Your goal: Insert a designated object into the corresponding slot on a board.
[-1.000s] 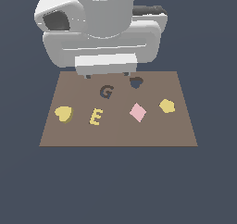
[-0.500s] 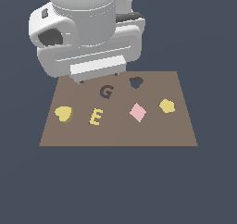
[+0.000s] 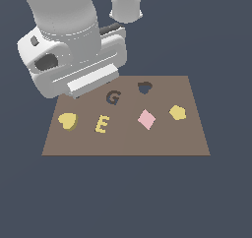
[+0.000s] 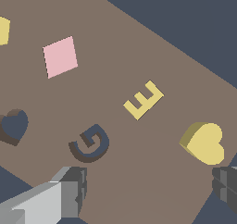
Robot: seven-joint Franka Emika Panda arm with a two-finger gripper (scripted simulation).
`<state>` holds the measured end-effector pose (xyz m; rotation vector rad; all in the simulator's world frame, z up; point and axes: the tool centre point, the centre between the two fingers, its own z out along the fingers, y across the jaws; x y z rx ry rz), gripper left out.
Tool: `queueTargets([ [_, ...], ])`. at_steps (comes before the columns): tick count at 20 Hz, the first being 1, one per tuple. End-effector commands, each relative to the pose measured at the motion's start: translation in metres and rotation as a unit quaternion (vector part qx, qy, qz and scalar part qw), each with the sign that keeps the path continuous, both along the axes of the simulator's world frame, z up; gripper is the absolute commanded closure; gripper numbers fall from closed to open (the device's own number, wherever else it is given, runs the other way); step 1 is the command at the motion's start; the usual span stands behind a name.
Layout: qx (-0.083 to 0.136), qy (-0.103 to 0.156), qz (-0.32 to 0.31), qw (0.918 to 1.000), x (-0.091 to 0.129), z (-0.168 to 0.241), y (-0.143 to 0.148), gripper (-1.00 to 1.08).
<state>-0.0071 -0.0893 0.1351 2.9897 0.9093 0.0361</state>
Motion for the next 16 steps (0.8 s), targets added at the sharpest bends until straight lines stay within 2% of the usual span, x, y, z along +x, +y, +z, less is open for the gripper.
queueTargets([
  [1, 0.0, 0.001, 0.039, 0.9992, 0.001, -0.008, -0.01, -0.92],
  [8, 0.0, 0.005, 0.149, 0.9888, 0.009, -0.03, -0.039, -0.92],
  [16, 0.0, 0.009, 0.27, 0.9628, 0.025, -0.054, -0.068, -0.92],
])
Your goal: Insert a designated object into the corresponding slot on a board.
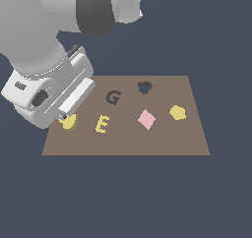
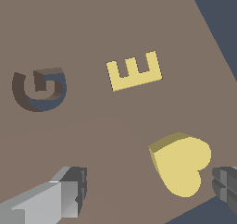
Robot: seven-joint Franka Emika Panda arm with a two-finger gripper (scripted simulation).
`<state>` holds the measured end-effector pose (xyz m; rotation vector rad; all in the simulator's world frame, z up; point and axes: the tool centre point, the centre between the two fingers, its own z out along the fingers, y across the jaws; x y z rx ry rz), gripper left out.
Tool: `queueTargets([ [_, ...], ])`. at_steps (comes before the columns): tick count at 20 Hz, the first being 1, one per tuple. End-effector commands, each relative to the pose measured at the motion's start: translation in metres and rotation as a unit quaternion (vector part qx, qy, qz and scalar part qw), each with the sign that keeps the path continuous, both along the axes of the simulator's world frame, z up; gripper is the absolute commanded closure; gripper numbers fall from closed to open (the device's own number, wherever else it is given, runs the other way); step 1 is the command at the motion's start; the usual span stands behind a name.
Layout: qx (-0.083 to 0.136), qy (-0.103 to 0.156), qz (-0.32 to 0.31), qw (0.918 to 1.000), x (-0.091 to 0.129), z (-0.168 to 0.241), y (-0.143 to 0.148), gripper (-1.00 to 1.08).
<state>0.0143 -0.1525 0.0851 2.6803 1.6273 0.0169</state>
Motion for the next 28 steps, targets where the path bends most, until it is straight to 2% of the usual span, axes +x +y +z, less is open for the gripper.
queueTargets([
  [1, 0.0, 0.001, 0.037, 0.9993, 0.006, -0.007, -0.008, -0.92],
  [8, -0.001, 0.004, 0.115, 0.9934, 0.02, -0.023, -0.023, -0.92],
  [14, -0.001, 0.005, 0.157, 0.9875, 0.03, -0.031, -0.03, -0.92],
  [20, -0.001, 0.006, 0.177, 0.9842, 0.035, -0.035, -0.032, -0.92],
  [28, -0.001, 0.006, 0.177, 0.9841, 0.035, -0.045, -0.032, -0.92],
])
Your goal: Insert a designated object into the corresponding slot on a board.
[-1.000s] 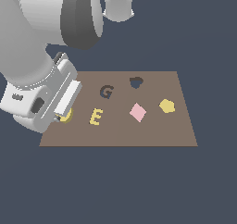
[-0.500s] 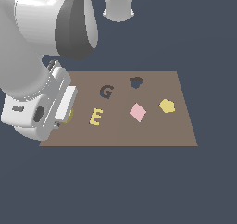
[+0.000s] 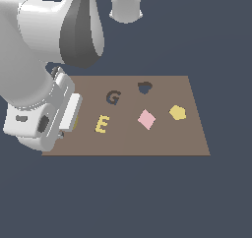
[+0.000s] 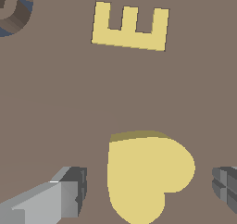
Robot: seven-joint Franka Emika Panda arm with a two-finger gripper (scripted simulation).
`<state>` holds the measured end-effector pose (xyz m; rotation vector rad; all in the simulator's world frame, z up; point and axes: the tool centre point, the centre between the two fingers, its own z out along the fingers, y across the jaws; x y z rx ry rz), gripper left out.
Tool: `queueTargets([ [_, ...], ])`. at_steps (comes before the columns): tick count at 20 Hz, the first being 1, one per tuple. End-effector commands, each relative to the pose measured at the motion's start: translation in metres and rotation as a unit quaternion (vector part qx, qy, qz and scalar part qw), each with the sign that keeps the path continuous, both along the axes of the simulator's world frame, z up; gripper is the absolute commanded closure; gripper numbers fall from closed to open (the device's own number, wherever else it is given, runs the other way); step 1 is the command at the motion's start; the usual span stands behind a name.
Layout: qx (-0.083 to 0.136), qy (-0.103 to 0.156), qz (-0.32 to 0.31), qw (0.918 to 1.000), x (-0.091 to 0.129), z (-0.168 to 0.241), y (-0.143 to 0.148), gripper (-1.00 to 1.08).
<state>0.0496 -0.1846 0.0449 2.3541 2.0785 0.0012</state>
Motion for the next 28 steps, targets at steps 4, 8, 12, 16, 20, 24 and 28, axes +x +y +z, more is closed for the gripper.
queueTargets([
  [4, 0.0, 0.001, 0.002, 1.0, -0.0002, -0.0146, 0.0004, -0.92],
  [8, 0.0, 0.001, 0.002, 1.0, -0.0002, -0.015, 0.0003, 1.08],
  [12, 0.0, 0.001, 0.002, 1.0, -0.0002, -0.015, 0.0003, 1.08],
  [16, 0.0, 0.0, 0.002, 1.0, 0.0002, -0.0145, 0.0004, 1.08],
  [20, 0.0, 0.001, 0.002, 1.0, 0.0002, -0.0098, 0.0003, 1.08],
  [24, 0.0, 0.001, 0.007, 1.0, 0.0007, -0.0118, 0.0021, 1.08],
  [28, 0.0, 0.001, 0.028, 0.9996, 0.0038, -0.0116, 0.0097, 1.08],
])
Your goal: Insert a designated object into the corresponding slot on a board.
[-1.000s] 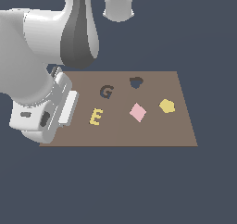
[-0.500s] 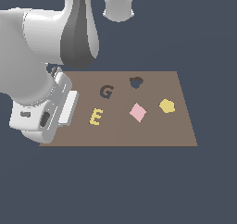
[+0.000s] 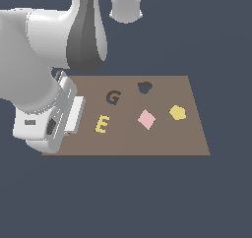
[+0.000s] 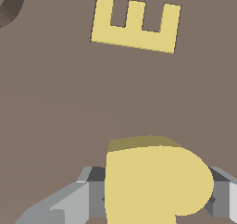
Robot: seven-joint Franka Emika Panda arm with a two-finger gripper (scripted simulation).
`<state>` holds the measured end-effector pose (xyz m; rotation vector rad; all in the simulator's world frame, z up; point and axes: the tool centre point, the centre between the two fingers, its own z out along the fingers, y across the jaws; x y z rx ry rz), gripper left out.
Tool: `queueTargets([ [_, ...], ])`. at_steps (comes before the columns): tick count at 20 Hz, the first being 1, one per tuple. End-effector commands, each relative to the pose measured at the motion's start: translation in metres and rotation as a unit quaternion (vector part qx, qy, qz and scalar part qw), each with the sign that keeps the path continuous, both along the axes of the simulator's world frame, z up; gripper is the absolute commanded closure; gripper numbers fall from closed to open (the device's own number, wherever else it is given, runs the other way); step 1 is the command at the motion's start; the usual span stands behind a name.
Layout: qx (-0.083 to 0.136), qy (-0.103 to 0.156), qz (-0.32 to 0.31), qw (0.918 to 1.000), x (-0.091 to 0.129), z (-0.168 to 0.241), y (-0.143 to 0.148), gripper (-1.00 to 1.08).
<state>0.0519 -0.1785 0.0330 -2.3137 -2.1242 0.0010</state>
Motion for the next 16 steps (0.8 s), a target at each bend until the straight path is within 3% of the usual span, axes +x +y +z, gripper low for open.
queueTargets([
  [1, 0.0, 0.0, 0.017, 0.9999, 0.003, 0.0, 0.006, 1.08],
  [9, 0.0, -0.001, 0.122, 0.9925, 0.013, 0.001, 0.045, 1.08],
  [12, 0.0, -0.001, 0.18, 0.9837, 0.014, 0.002, 0.067, 1.08],
  [16, 0.0, -0.001, 0.263, 0.9649, 0.012, 0.003, 0.099, 1.08],
])
